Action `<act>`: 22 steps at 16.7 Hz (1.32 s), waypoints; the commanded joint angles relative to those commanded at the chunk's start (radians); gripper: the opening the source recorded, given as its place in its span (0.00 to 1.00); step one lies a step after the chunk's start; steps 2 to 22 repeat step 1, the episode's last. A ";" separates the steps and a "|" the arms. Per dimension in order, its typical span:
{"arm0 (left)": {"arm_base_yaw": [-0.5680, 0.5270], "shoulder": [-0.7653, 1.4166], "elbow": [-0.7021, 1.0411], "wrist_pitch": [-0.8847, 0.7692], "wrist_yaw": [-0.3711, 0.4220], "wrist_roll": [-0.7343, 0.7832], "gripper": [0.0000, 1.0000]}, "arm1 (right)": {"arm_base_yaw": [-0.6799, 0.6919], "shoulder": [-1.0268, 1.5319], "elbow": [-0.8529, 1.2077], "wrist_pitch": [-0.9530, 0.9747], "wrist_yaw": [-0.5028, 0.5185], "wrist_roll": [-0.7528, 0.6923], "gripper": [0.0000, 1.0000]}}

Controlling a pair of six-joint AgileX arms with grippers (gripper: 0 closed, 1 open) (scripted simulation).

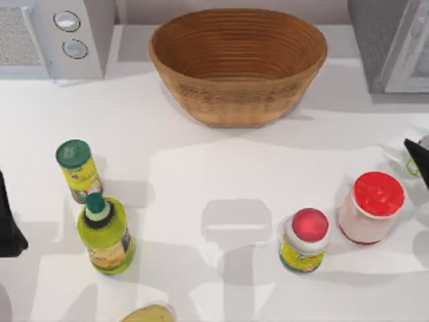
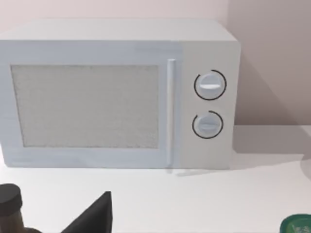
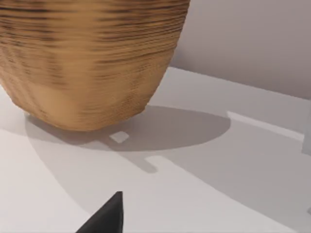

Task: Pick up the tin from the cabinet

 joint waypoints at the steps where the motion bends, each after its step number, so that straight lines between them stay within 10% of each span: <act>1: 0.000 0.000 0.000 0.000 0.000 0.000 1.00 | 0.000 0.000 0.000 0.000 0.000 0.000 1.00; 22: 0.000 0.000 0.000 0.000 0.000 0.000 1.00 | 0.000 0.000 0.000 0.000 0.000 0.000 1.00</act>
